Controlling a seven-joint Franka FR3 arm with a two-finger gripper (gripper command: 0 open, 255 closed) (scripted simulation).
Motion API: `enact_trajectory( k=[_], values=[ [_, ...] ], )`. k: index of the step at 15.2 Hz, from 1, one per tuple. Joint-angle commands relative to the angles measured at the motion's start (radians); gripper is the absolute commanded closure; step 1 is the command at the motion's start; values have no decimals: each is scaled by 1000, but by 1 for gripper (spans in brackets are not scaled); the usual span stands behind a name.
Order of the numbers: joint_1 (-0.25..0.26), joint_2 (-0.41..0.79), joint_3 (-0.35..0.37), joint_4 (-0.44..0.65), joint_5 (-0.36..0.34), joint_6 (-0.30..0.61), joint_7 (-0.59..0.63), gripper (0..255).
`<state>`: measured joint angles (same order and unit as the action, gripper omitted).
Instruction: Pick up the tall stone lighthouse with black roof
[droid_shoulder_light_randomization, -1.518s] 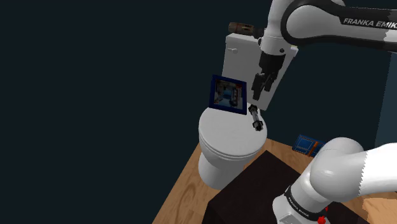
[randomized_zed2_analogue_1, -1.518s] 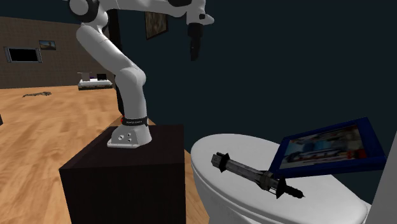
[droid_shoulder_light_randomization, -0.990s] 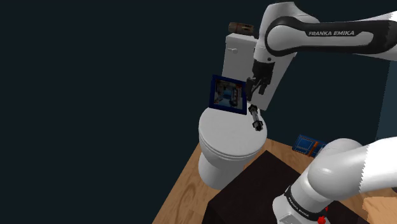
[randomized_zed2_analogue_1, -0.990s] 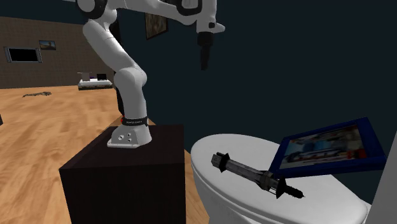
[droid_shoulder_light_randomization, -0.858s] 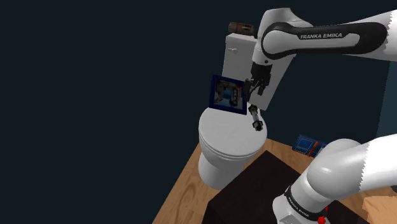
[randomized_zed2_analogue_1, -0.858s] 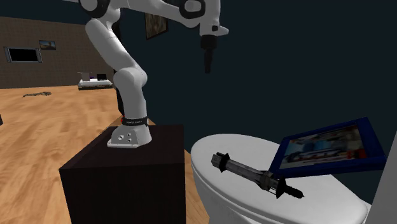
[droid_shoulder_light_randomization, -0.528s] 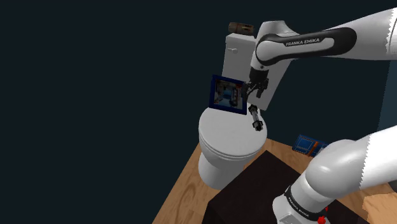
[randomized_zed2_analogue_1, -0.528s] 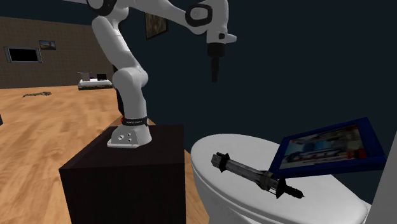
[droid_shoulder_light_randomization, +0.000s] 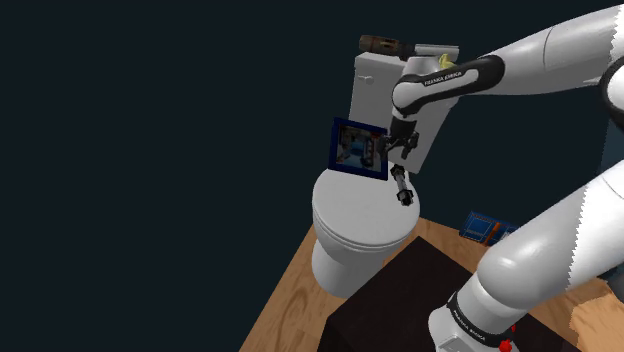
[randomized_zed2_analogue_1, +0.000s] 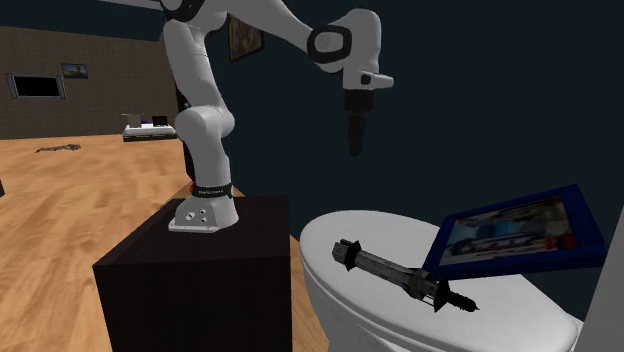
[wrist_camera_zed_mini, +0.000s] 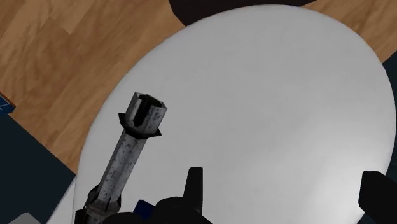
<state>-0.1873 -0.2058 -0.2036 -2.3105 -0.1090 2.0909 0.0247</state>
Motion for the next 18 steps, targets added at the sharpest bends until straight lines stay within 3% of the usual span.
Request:
enact_trajectory(
  k=[1, 10, 18],
  values=[
    [-18, 63, -25, 23, 11, 45, -4, 0],
    [-95, 348, -104, 165, 126, 189, -33, 0],
    [-202, 605, -124, 340, 269, 257, -71, 0]
  ],
)
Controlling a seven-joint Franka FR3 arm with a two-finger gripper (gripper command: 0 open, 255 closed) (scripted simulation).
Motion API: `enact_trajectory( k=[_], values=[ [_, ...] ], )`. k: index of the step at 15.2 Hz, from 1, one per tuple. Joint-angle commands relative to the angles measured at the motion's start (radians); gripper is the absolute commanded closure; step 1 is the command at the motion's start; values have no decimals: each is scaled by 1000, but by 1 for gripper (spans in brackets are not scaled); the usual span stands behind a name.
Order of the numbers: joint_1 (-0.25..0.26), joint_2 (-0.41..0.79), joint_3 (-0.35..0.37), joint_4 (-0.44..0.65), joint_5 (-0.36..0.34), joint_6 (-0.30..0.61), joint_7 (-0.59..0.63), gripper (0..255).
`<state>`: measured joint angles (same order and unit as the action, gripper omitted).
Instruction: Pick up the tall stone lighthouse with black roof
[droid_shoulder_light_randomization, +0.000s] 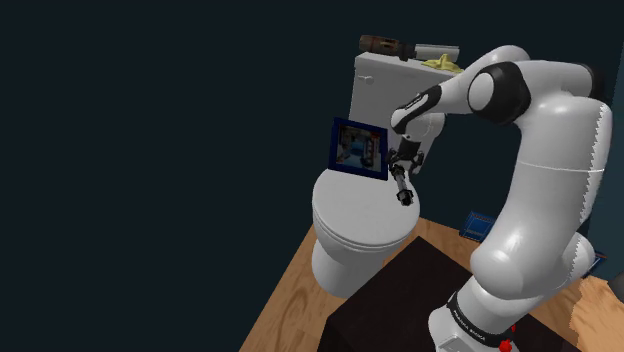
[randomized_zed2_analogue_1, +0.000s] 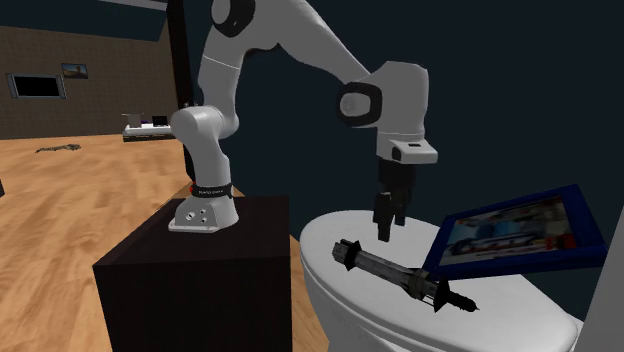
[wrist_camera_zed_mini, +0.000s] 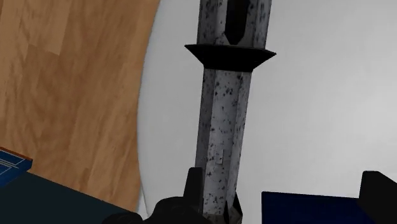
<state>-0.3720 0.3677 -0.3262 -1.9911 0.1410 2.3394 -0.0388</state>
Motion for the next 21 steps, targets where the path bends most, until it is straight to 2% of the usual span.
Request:
enact_trajectory(
  k=[1, 3, 13, 14, 21],
  values=[
    [-33, 63, -1, 46, 37, 14, -11, 0],
    [-66, 126, 0, 98, 70, 21, -16, 0],
    [-83, 198, 23, 96, 100, 92, -35, 0],
    [-82, 199, 24, 98, 100, 92, -33, 255],
    [-82, 199, 24, 98, 100, 91, -33, 255]
  ],
)
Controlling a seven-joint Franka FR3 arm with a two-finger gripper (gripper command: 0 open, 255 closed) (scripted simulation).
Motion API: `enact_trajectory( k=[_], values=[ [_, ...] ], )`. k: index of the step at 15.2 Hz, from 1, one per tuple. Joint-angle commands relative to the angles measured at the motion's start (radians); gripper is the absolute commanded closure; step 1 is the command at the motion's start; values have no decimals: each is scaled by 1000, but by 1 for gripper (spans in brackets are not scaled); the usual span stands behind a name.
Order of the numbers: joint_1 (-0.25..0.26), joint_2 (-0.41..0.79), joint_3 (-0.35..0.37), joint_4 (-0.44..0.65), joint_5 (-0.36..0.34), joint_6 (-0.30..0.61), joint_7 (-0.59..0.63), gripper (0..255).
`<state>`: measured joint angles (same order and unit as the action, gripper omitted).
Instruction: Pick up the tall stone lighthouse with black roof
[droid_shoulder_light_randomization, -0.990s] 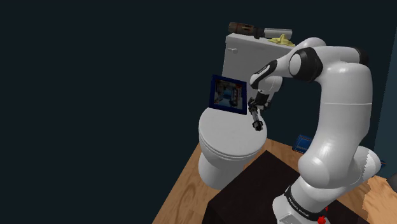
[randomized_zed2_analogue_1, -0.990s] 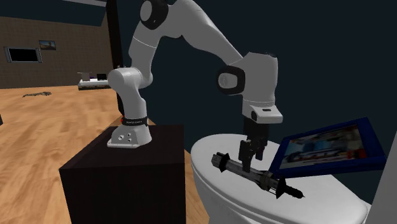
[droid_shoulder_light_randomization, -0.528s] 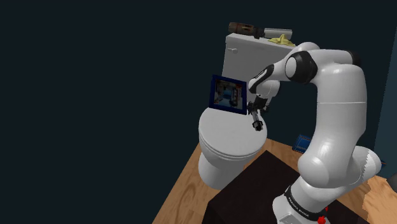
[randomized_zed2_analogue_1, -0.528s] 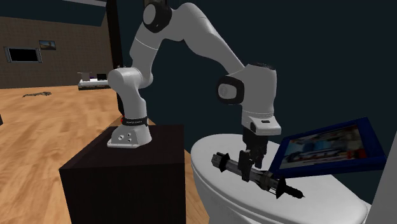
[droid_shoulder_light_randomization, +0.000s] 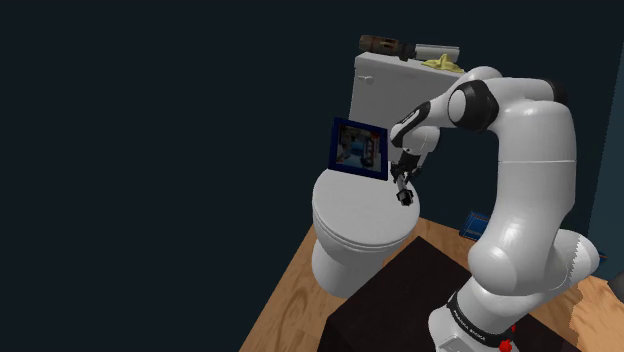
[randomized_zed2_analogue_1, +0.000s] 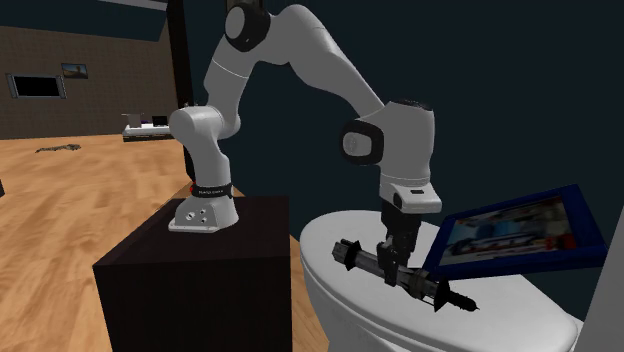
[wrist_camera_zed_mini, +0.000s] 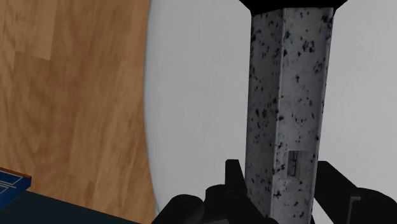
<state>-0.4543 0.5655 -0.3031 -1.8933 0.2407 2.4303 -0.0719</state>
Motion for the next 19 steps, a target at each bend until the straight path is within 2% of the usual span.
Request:
enact_trajectory(
  k=[1, 19],
  values=[
    [0, 1, 0, 0, 0, 0, 0, 255],
    [28, -137, -40, 14, -60, -146, 36, 255]
  ],
)
